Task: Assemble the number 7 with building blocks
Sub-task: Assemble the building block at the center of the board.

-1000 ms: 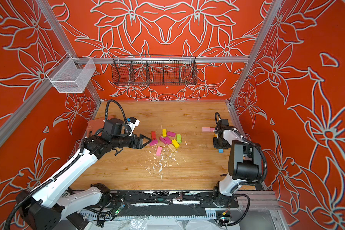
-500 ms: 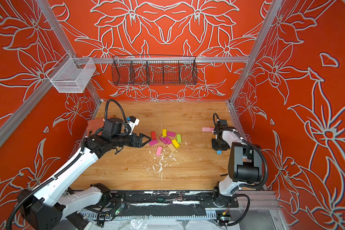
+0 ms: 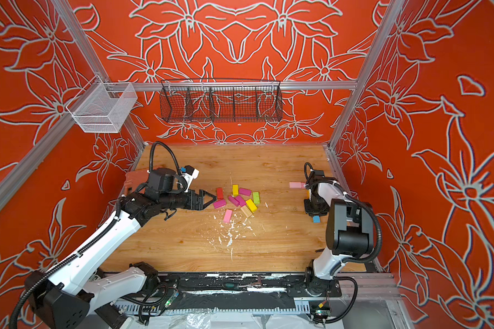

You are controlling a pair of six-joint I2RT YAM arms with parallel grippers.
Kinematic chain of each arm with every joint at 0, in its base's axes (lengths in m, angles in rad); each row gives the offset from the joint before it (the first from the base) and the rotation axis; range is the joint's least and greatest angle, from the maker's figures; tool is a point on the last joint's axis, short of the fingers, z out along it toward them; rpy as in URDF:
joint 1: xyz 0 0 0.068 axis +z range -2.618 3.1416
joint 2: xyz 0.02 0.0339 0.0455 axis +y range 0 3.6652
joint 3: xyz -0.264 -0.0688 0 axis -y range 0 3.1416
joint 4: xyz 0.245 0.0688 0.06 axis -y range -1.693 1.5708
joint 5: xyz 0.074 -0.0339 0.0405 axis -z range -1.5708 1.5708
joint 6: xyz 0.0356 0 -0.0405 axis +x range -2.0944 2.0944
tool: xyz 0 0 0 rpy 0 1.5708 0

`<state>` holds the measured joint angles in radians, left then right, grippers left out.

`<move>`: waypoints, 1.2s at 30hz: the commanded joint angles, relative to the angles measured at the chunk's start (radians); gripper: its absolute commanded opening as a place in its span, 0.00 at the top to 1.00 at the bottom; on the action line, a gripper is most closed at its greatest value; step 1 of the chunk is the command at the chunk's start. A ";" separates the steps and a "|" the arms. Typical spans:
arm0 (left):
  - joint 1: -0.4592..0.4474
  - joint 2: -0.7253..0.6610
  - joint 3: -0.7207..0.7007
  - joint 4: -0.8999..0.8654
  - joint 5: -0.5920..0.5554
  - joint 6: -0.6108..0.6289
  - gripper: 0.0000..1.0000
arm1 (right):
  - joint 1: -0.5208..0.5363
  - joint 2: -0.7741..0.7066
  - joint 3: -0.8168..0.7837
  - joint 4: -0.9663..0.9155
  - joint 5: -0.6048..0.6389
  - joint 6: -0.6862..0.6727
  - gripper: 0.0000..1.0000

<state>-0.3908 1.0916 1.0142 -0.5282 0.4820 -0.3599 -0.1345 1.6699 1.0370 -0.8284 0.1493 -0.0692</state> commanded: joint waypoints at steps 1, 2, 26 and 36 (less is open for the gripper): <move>0.007 -0.008 -0.007 0.017 0.010 0.000 0.02 | 0.000 0.033 0.026 -0.034 0.004 -0.022 0.70; 0.007 -0.009 -0.008 0.017 0.011 0.000 0.02 | 0.001 0.041 0.028 -0.032 0.004 -0.020 0.69; 0.024 -0.011 -0.014 0.027 0.013 -0.002 0.02 | 0.001 -0.007 0.038 0.026 0.036 0.036 0.38; 0.024 -0.039 -0.035 0.051 0.024 -0.015 0.02 | 0.001 -0.236 -0.029 -0.066 -0.168 0.322 0.34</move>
<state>-0.3721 1.0767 0.9840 -0.5034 0.4858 -0.3676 -0.1356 1.4502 1.0515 -0.8192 0.0570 0.1261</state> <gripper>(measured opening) 0.980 0.661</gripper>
